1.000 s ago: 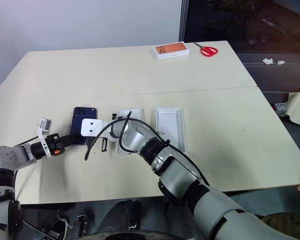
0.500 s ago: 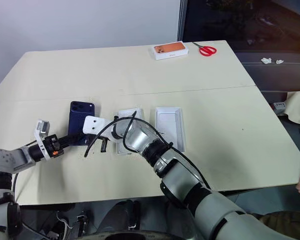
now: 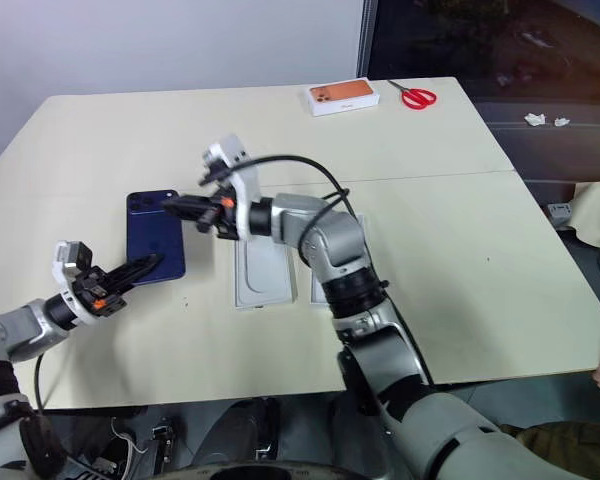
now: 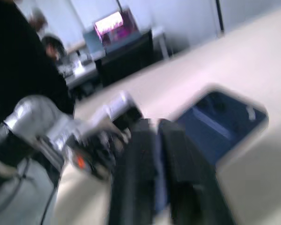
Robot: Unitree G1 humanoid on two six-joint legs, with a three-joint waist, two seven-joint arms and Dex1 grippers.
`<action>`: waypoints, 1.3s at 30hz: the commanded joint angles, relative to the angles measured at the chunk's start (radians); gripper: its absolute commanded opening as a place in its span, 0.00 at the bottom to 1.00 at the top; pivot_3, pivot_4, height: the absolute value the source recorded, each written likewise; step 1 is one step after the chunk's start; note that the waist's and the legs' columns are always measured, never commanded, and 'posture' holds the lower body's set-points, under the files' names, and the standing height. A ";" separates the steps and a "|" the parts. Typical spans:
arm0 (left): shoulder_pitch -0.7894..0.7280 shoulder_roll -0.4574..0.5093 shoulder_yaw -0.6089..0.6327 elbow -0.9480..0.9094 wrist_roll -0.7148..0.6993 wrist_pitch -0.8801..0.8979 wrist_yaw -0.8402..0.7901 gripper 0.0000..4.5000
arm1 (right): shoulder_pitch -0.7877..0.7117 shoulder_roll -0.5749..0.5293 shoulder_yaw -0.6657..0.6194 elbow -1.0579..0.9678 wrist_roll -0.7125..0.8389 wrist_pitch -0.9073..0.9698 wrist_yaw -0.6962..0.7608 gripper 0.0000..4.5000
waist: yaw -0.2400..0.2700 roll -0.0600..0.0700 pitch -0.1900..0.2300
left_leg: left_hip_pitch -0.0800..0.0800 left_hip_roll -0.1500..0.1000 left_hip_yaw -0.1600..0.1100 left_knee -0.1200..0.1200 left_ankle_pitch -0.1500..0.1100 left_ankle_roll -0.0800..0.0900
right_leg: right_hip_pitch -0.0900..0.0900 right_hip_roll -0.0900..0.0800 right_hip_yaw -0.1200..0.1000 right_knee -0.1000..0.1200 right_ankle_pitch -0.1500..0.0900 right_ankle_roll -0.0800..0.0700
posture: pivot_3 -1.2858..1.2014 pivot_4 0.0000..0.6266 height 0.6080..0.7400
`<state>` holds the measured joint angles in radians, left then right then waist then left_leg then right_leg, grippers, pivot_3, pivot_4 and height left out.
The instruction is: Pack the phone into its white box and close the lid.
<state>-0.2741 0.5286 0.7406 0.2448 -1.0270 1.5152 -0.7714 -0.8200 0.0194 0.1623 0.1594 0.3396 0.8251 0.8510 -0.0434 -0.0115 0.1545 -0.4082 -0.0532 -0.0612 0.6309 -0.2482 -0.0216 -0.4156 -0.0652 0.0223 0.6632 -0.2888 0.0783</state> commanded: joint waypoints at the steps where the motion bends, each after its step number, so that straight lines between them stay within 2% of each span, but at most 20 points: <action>1: 0.001 -0.019 0.058 -0.100 -0.085 0.017 0.054 0.00 | 0.028 -0.107 0.137 -0.143 -0.045 -0.029 0.059 0.53 | 0.001 -0.001 0.001 | 0.000 0.000 0.000 0.000 0.000 0.000 | 0.000 0.000 0.000 0.000 0.000 0.000 | 0.52 0.24 1.00; 3: -0.007 -0.032 0.076 -0.113 -0.107 0.018 0.085 0.00 | 0.059 -0.191 0.218 -0.205 -0.076 -0.064 0.102 0.75 | 0.000 -0.001 0.001 | 0.000 0.000 0.000 0.000 0.000 0.000 | 0.000 0.000 0.000 0.000 0.000 0.000 | 0.52 0.24 1.00; 6: -0.014 -0.033 0.075 -0.126 -0.127 0.006 0.114 0.00 | 0.086 -0.273 0.273 -0.240 -0.108 -0.134 0.136 0.75 | -0.002 -0.002 0.001 | 0.000 0.000 0.000 0.000 0.000 -0.001 | -0.001 0.001 0.000 0.000 0.000 0.000 | 0.52 0.24 1.00; 9: -0.035 -0.043 0.068 -0.139 -0.145 -0.002 0.162 0.00 | 0.104 -0.317 0.253 -0.240 -0.101 -0.168 0.152 0.75 | 0.001 -0.004 0.003 | 0.000 0.000 0.000 0.000 0.001 -0.001 | -0.001 0.001 0.000 0.000 0.000 0.000 | 0.52 0.24 1.00; 14: -0.028 -0.052 0.049 -0.158 -0.189 0.000 0.197 0.00 | 0.162 -0.450 0.341 -0.280 -0.192 -0.361 0.242 0.75 | 0.007 -0.007 0.004 | 0.000 0.000 0.000 0.000 0.000 -0.001 | 0.001 0.000 -0.001 -0.002 0.000 0.000 | 0.52 0.24 1.00; 24: -0.022 -0.041 0.002 -0.157 -0.216 -0.019 0.221 0.00 | 0.140 -0.450 0.412 -0.160 -0.287 -0.481 0.296 0.75 | 0.005 -0.009 0.005 | 0.000 0.001 0.000 0.000 0.001 -0.002 | 0.001 0.001 -0.001 -0.001 0.000 0.000 | 0.52 0.24 1.00; 26: -0.019 -0.041 -0.002 -0.159 -0.222 -0.022 0.225 0.00 | 0.141 -0.449 0.425 -0.144 -0.301 -0.492 0.313 0.64 | 0.006 -0.009 0.006 | 0.000 0.001 0.000 0.000 0.001 -0.002 | 0.001 0.001 -0.001 -0.001 0.000 0.000 | 0.52 0.24 1.00; 28: -0.014 -0.042 -0.005 -0.162 -0.229 -0.026 0.229 0.00 | 0.139 -0.443 0.431 -0.126 -0.317 -0.504 0.318 0.47 | 0.007 -0.010 0.006 | 0.000 0.001 0.000 0.001 0.001 -0.002 | 0.001 0.001 -0.001 -0.001 0.000 0.000 | 0.52 0.24 1.00; 35: 0.007 -0.047 -0.014 -0.178 -0.254 -0.042 0.249 0.00 | 0.131 -0.432 0.428 -0.086 -0.342 -0.526 0.342 0.47 | 0.007 -0.010 0.006 | 0.000 0.001 0.000 0.001 0.001 -0.002 | 0.001 0.001 -0.001 -0.001 0.000 0.000 | 0.52 0.24 1.00; 37: 0.013 -0.049 -0.017 -0.180 -0.258 -0.048 0.253 0.00 | 0.128 -0.426 0.429 -0.079 -0.347 -0.526 0.343 0.35 | 0.007 -0.010 0.006 | 0.000 0.001 0.000 0.001 0.001 -0.002 | 0.002 0.001 -0.001 -0.001 0.000 0.000 | 0.52 0.24 1.00; 39: 0.017 -0.049 -0.021 -0.183 -0.263 -0.054 0.256 0.00 | 0.127 -0.421 0.428 -0.074 -0.352 -0.529 0.342 0.15 | 0.004 -0.010 0.006 | 0.001 0.001 0.000 0.001 0.001 -0.002 | 0.002 0.001 -0.001 -0.001 0.000 0.000 | 0.52 0.24 1.00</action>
<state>-0.2528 0.4698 0.7183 0.1025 -1.2447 1.4759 -0.5083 -0.6891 -0.4119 0.5901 0.0834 -0.0096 0.2983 1.1857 -0.0393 -0.0215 0.1604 -0.4075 -0.0523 -0.0614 0.6316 -0.2472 -0.0233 -0.4139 -0.0641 0.0211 0.6620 -0.2887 0.0784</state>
